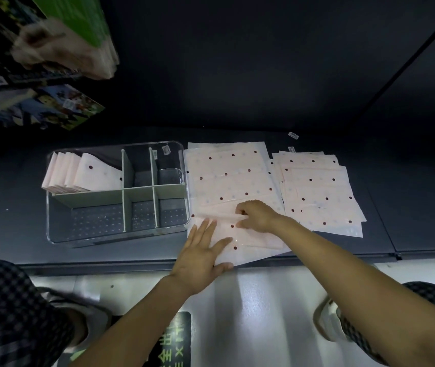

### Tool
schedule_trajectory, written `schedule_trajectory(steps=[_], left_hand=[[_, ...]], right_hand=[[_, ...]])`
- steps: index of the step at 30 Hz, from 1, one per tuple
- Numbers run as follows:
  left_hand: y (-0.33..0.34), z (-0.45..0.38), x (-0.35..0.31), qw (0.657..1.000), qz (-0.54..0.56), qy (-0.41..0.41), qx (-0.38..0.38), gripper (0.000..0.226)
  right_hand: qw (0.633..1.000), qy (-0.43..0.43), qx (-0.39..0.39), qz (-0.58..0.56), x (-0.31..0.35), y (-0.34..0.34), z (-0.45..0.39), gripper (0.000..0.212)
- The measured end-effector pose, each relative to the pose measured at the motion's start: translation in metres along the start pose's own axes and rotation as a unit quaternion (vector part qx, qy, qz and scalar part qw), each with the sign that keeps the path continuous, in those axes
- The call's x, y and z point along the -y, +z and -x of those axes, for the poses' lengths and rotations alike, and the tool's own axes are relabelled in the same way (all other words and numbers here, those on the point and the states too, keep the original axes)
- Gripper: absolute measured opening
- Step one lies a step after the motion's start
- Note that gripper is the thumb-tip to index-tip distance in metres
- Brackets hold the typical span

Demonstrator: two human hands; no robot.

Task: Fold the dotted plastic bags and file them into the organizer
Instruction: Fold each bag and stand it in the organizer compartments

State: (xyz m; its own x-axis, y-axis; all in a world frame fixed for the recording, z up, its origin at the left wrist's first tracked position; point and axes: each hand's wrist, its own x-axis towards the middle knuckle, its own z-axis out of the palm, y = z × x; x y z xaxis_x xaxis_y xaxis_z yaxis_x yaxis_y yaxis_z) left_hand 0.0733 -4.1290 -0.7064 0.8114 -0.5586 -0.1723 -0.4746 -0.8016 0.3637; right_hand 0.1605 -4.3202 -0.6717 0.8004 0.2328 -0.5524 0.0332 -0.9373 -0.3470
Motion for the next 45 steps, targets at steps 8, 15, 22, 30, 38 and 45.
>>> schedule_trajectory(steps=[8,15,22,30,38,45], left_hand=[[-0.060,-0.008,-0.038,0.873,0.380,-0.174,-0.252,0.022],[-0.100,0.006,-0.055,0.672,0.693,-0.228,-0.128,0.014],[-0.130,0.036,-0.052,0.679,0.675,-0.223,-0.184,0.017],[-0.146,0.052,-0.046,0.653,0.724,-0.175,-0.136,0.019],[-0.153,0.057,-0.044,0.648,0.736,-0.161,-0.112,0.021],[-0.148,0.054,-0.053,0.704,0.675,-0.183,-0.123,0.024]], right_hand=[[0.898,0.037,-0.106,-0.426,0.010,-0.022,0.068,0.015],[0.790,0.013,-0.134,-0.599,0.049,-0.028,0.113,0.011],[0.819,-0.038,-0.148,-0.553,0.062,-0.034,0.143,0.003],[0.793,-0.095,-0.182,-0.574,0.068,-0.033,0.169,0.026],[0.813,-0.121,-0.260,-0.506,0.078,-0.031,0.174,0.043],[0.818,-0.119,-0.264,-0.497,0.082,-0.029,0.172,0.046]])
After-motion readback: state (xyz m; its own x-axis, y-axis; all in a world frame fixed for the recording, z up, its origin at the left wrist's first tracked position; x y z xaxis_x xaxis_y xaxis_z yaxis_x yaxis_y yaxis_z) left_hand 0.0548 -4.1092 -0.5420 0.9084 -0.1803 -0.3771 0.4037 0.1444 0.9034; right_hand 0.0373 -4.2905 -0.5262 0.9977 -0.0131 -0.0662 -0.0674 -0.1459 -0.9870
